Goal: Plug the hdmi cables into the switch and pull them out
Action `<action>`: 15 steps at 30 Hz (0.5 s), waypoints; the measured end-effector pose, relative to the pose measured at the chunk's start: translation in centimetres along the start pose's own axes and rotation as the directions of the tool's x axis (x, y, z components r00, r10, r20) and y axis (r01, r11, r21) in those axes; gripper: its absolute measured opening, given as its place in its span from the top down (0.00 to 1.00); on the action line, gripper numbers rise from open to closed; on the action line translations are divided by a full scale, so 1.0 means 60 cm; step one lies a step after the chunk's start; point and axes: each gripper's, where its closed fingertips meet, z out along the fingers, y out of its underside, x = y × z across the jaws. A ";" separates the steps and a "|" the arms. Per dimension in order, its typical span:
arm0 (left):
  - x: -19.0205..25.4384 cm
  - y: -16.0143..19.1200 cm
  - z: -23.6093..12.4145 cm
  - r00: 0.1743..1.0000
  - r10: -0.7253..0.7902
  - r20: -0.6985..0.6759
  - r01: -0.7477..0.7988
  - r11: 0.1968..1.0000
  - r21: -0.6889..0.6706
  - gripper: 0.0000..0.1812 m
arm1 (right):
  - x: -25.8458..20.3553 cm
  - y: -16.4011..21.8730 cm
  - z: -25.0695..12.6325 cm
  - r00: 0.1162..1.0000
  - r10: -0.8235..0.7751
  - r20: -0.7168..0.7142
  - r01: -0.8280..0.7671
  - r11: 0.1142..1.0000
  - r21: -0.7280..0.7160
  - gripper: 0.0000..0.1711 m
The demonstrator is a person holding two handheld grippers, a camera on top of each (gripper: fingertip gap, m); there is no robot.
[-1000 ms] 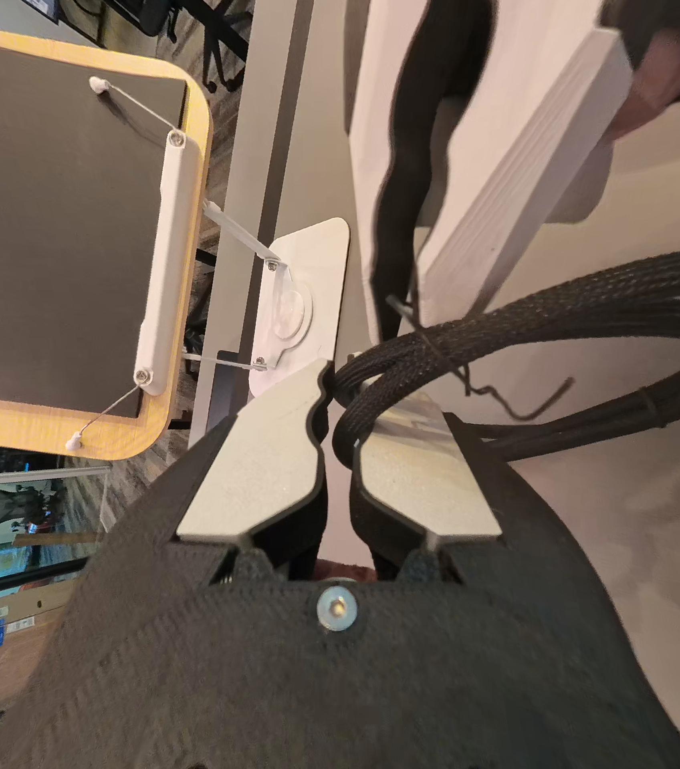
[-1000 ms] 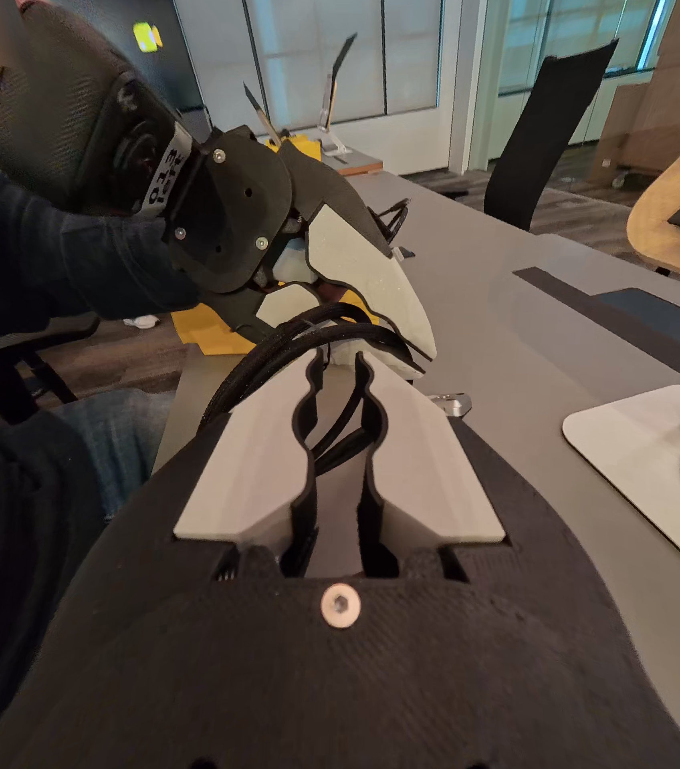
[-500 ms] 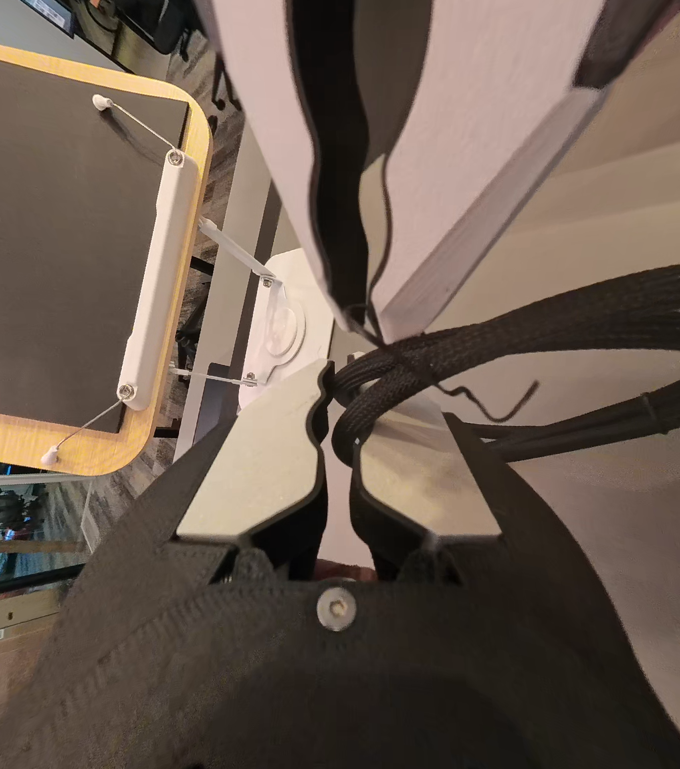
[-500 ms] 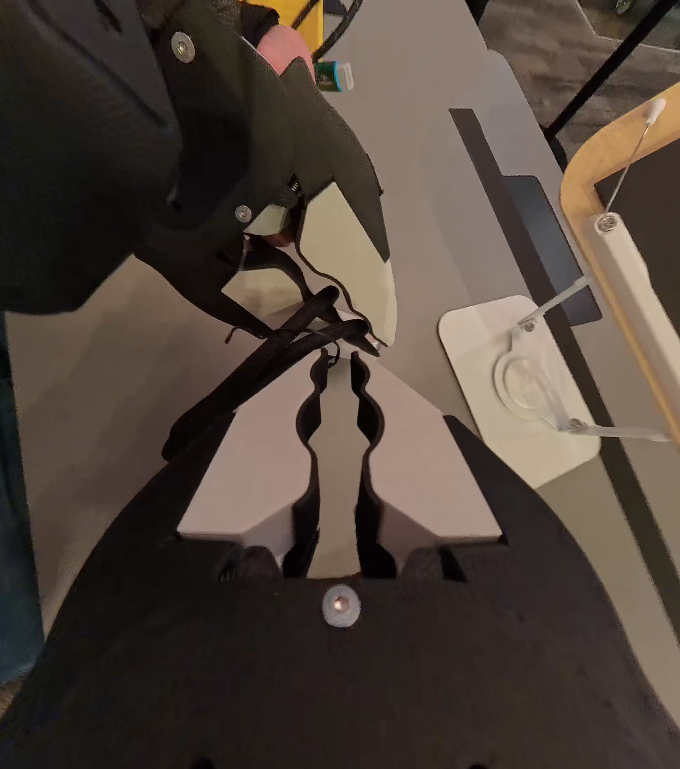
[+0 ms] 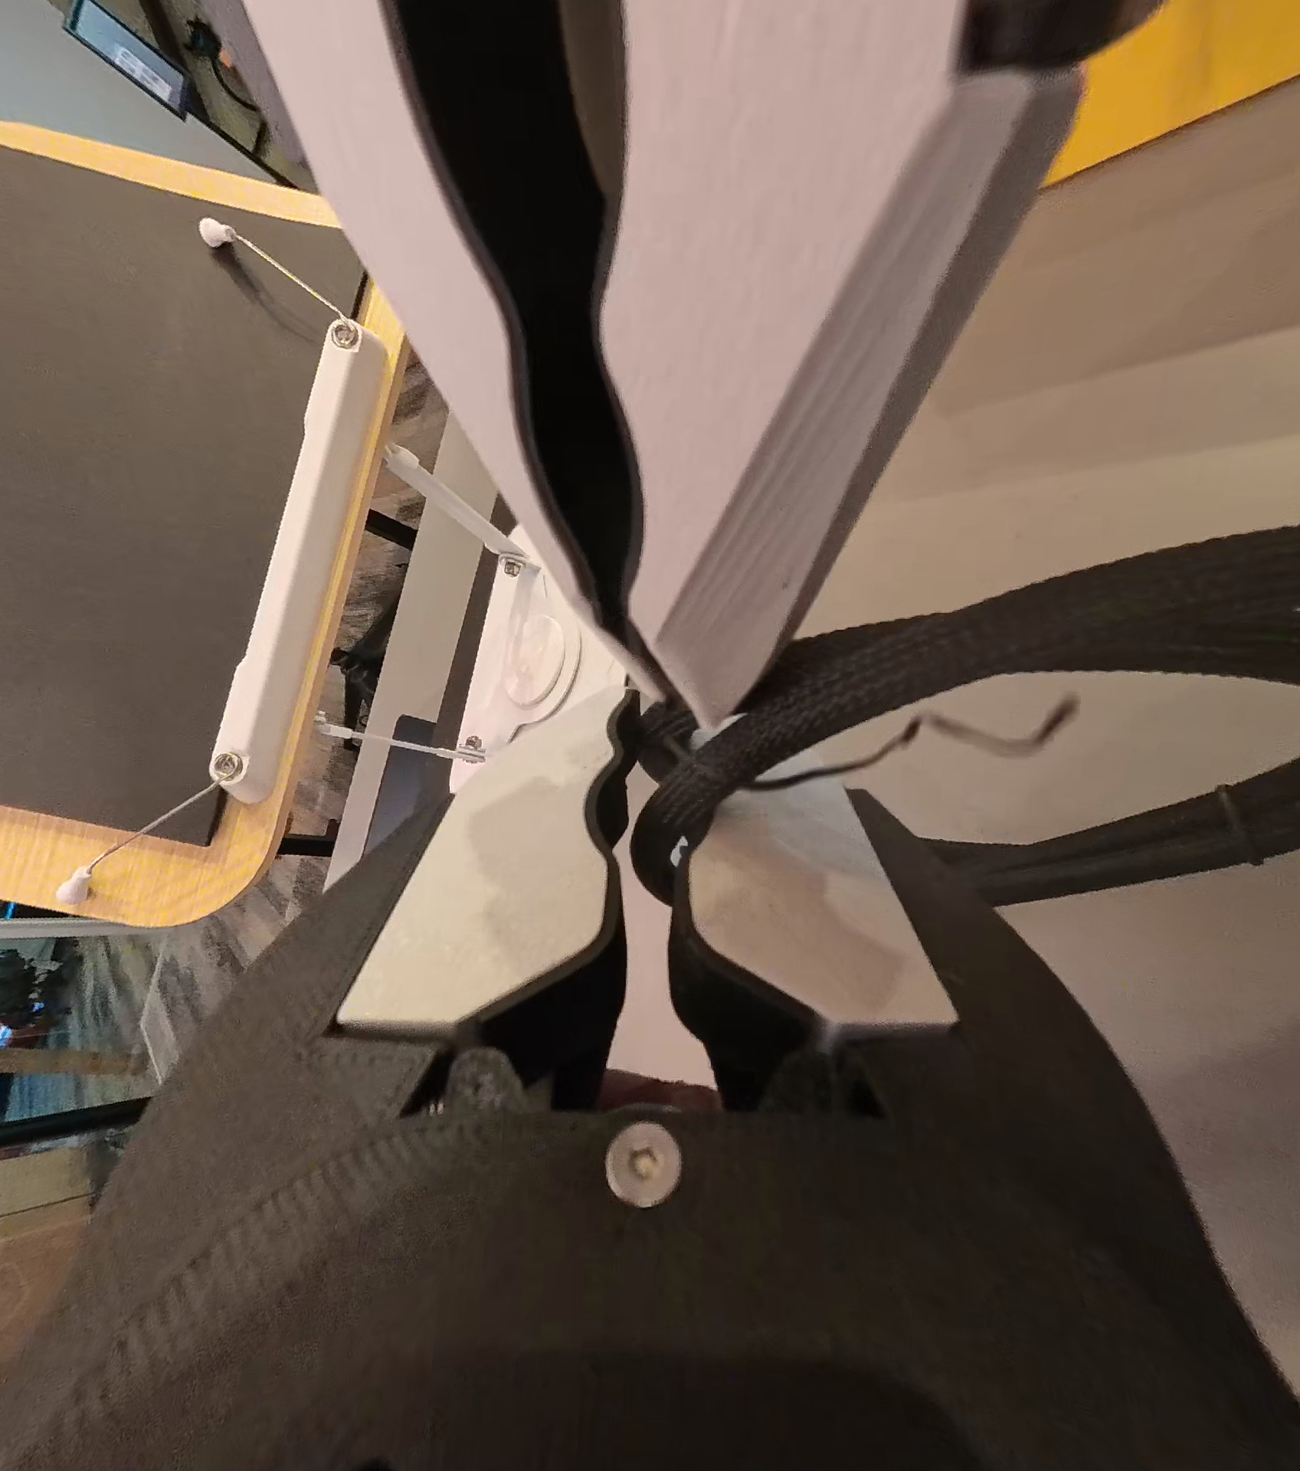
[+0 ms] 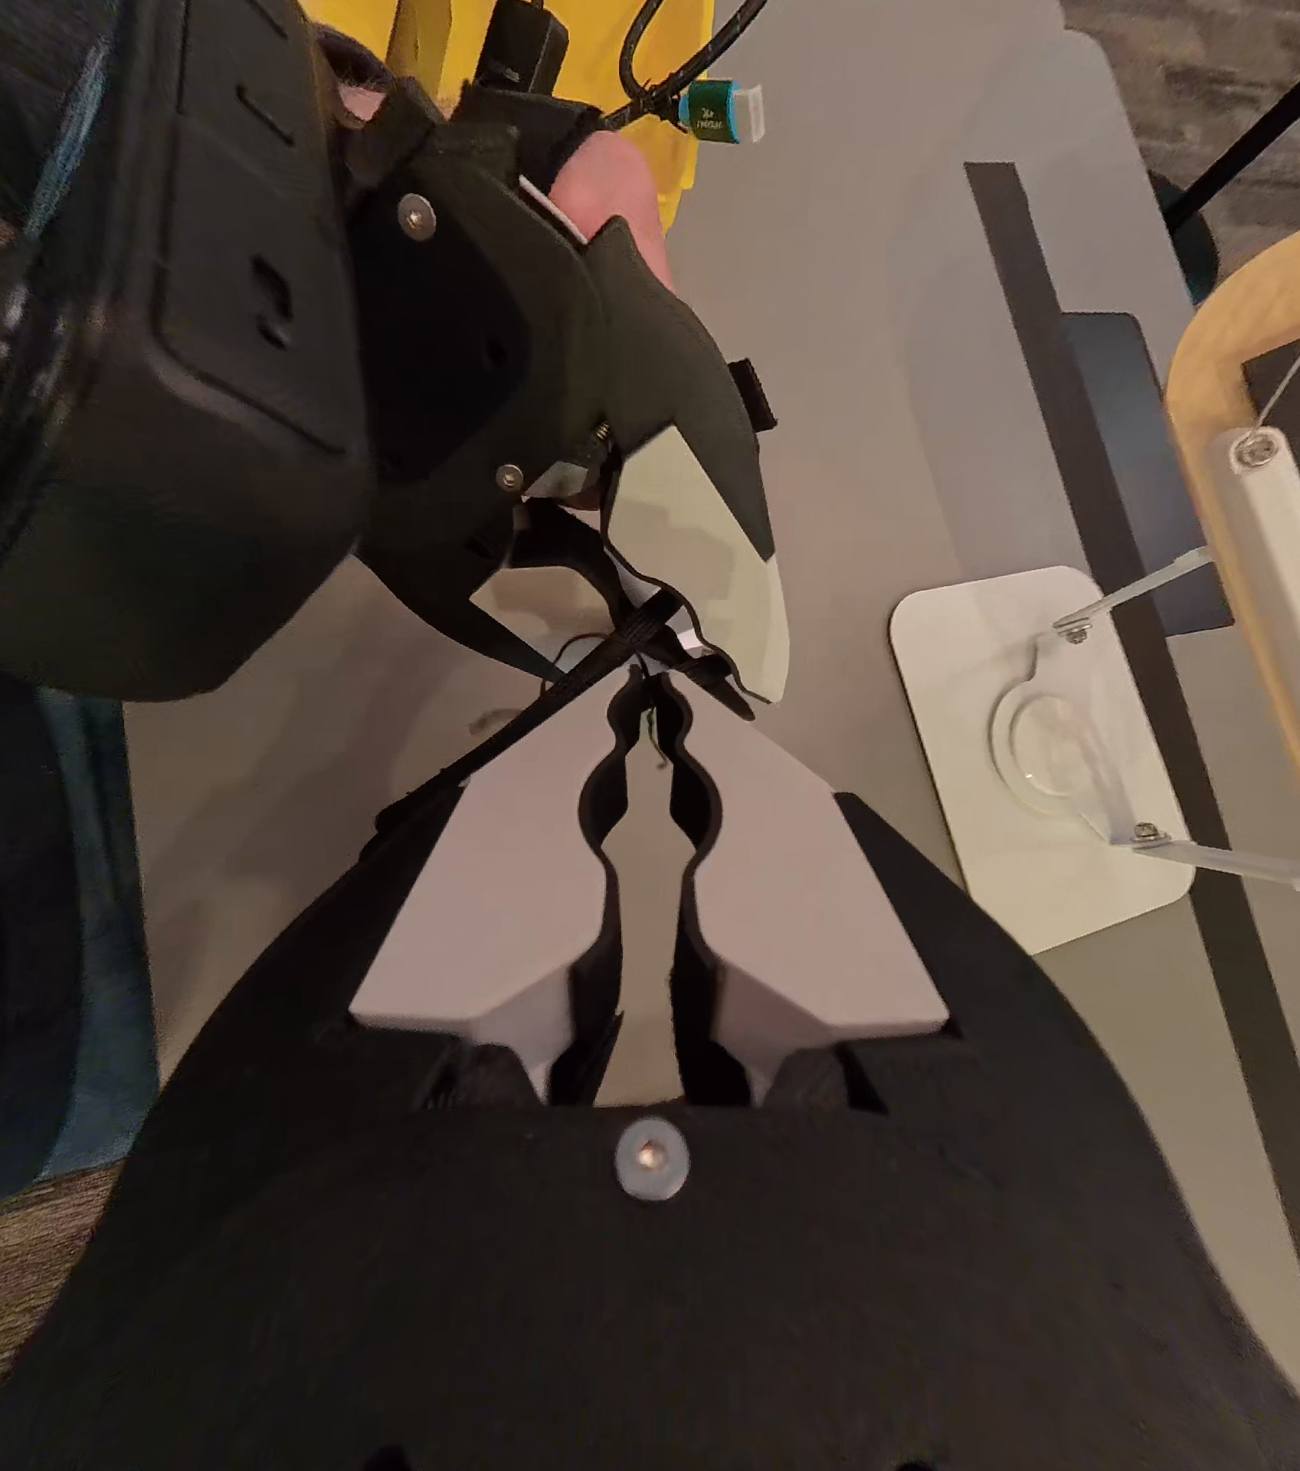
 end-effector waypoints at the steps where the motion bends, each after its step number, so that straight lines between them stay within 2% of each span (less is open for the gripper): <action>1: 0.001 0.000 0.000 1.000 0.000 -0.001 0.000 1.000 0.001 0.97 | 0.001 0.000 -0.001 1.000 0.003 0.003 -0.003 1.000 0.004 0.98; 8: -0.004 -0.005 -0.003 1.000 0.002 0.002 -0.002 1.000 0.005 0.97 | 0.003 -0.002 -0.017 0.997 0.071 0.034 -0.074 0.994 0.085 0.91; 11: -0.008 -0.007 -0.005 1.000 -0.015 0.001 0.015 1.000 0.005 0.97 | 0.010 -0.006 -0.037 0.993 0.110 0.036 -0.115 0.978 0.174 0.89; 15: -0.017 -0.010 -0.013 0.999 -0.051 0.000 0.051 0.999 0.015 0.97 | 0.027 0.011 -0.061 0.988 0.148 -0.039 -0.129 0.945 0.302 0.82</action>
